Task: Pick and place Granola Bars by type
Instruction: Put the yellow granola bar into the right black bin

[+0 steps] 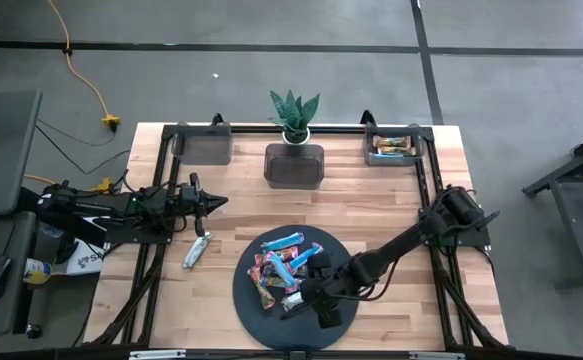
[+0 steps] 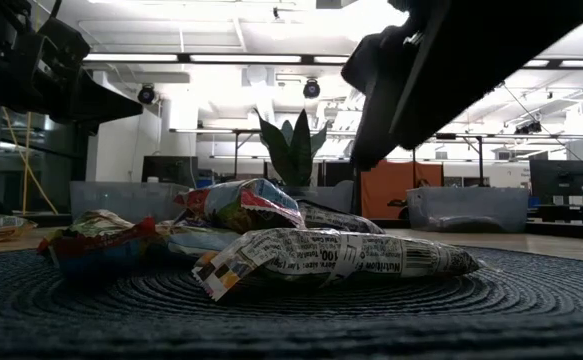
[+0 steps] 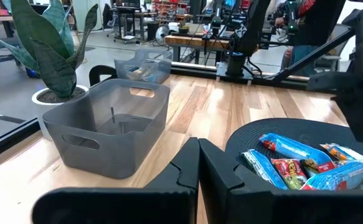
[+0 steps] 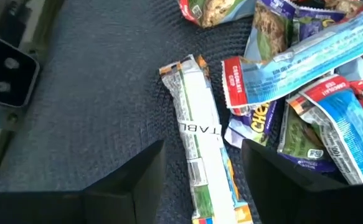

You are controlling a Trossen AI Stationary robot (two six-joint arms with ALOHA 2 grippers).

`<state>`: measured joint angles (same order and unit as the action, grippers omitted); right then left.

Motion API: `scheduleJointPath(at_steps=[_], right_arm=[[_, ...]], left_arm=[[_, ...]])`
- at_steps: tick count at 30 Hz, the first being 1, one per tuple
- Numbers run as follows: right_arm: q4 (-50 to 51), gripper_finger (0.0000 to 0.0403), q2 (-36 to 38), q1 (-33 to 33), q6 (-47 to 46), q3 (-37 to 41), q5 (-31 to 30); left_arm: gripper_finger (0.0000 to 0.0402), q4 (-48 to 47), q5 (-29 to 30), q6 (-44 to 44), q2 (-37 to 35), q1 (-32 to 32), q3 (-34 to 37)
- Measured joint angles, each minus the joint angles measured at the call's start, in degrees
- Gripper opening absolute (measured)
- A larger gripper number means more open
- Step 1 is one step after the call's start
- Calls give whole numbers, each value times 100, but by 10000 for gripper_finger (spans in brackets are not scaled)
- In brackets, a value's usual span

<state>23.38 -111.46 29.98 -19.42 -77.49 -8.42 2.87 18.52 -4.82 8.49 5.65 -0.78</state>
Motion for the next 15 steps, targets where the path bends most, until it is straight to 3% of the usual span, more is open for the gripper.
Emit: scheduleJointPath(at_steps=[15], right_arm=[[-425, 194, -417, -48, -10, 0, 30]], left_arm=[[1, 0, -1, 1, 1, 0, -1]])
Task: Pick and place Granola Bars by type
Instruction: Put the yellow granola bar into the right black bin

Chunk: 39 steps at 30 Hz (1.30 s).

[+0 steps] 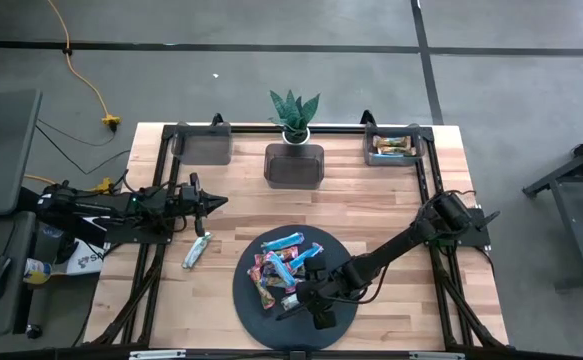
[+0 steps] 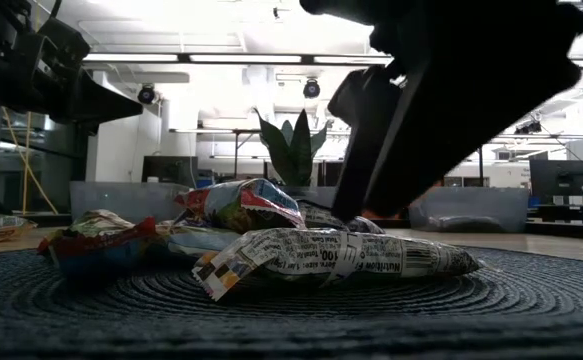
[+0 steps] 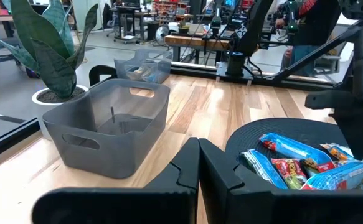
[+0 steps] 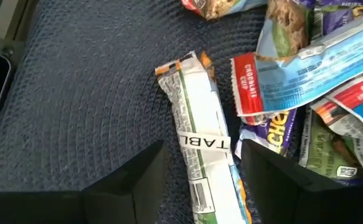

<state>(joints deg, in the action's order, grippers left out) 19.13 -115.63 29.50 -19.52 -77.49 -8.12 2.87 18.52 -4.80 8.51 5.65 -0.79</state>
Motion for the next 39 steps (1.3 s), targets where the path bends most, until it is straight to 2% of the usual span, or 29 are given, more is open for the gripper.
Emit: scheduleJointPath(at_steps=[12, 17, 24, 31, 34, 39], right_arm=[[117, 194, 0, -1, -9, 29, -46], [107, 194, 0, -1, -442, 370, 109], [-423, 194, 28, -1, -747, 765, 120], [-510, 193, 24, -27, -749, 784, 176], [-507, 181, 24, -29, -748, 788, 196], [-495, 138, 20, -34, -749, 791, 234]], left_arm=[[1, 0, -1, 0, -1, 0, 1], [1, 0, -1, 1, -1, 0, -1], [1, 0, 0, 1, 1, 0, 1], [1, 0, -1, 0, 0, 0, 1], [1, 0, -1, 0, -1, 0, 0], [1, 0, -1, 1, 0, 0, 1]])
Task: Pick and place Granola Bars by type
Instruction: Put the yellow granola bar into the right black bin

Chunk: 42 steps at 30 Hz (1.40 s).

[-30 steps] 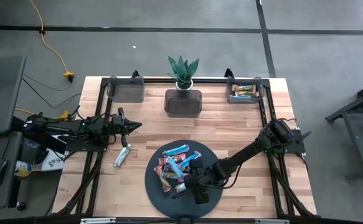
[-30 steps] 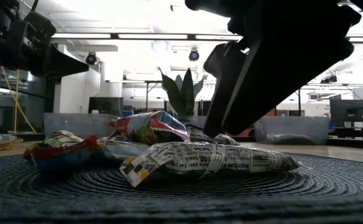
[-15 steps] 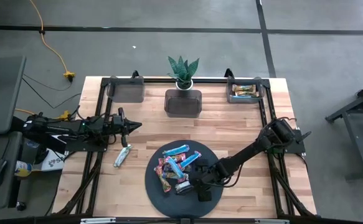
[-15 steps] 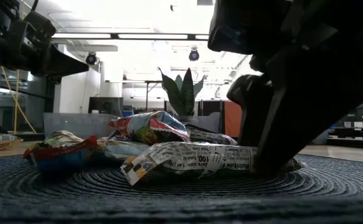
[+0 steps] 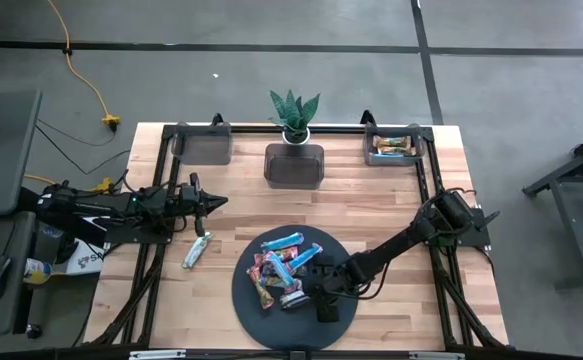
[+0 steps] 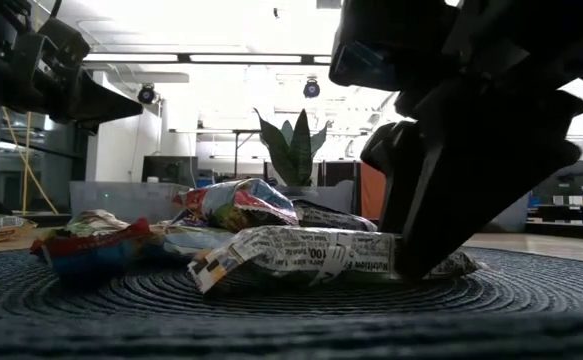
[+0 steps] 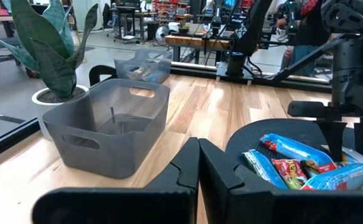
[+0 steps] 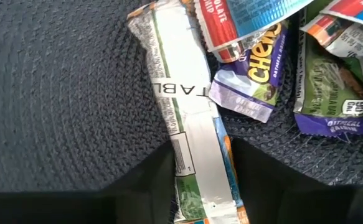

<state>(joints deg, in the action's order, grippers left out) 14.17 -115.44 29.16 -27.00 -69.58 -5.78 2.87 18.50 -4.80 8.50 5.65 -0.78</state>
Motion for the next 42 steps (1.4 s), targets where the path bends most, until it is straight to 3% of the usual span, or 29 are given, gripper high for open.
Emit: scheduleJointPath(at_steps=[8, 23, 29, 34, 42], right_arm=[[-15, 90, 15, 3, -31, -17, 234], [-207, 86, 892, -548, -726, 4, 999], [-1221, 86, 1179, -1041, -1187, 2, 1910], [-2624, 86, 1196, -1454, -1753, -2, 2833], [-3920, 86, 1207, -1798, -2047, -7, 3373]], left_arm=[[1, 0, 2, 0, -1, 0, -2], [1, 0, 0, -1, 1, 0, 0], [1, -1, 0, -1, 1, 0, -1], [1, 2, 2, 0, -1, 0, -2], [1, 0, 0, 0, 1, 0, -2]])
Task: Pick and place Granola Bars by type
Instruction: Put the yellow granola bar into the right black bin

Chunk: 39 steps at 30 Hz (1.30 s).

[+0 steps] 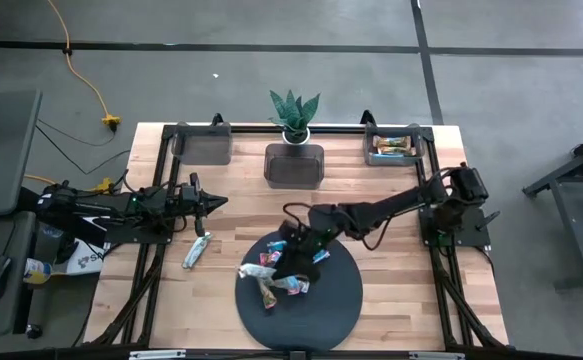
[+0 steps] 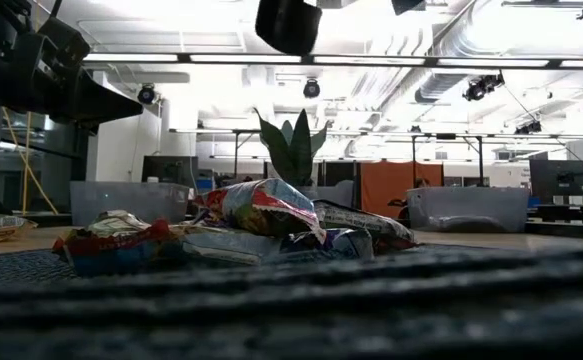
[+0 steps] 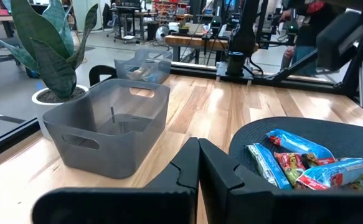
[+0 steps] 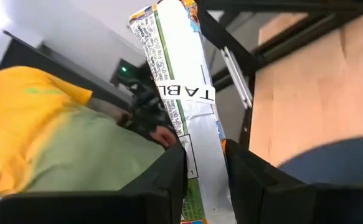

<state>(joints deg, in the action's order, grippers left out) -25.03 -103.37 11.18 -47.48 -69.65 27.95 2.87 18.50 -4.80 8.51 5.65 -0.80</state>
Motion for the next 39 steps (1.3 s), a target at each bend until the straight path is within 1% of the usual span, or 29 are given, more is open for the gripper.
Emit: scheduleJointPath(at_steps=[4, 12, 22, 27, 30, 33, 36, 39], right_arm=[[-491, 86, 0, -108, -123, 2, 163], [-1008, 86, 0, -262, -148, -4, 205], [-1079, 87, 13, -491, -4, -2, 207], [-919, 87, 274, -616, 416, -2, 162], [-465, 87, 616, -708, 753, -4, 20], [303, 87, 1087, -797, 1193, -2, -259], [1334, 87, 1693, -906, 1590, -2, -719], [2388, 87, 2337, -1002, 1917, -2, -1334]], left_arm=[[1, 1, 0, -1, -1, 0, 1], [1, 0, 1, -1, -1, 0, 2], [1, 0, 0, -1, -1, 0, 0], [1, 3, 0, -1, -2, 0, 0], [1, 2, 0, -2, -2, 0, 1], [1, 0, 0, 0, 0, 0, 2], [1, 1, 0, -2, -1, 0, 1], [1, 0, 0, 0, -2, 0, 2]])
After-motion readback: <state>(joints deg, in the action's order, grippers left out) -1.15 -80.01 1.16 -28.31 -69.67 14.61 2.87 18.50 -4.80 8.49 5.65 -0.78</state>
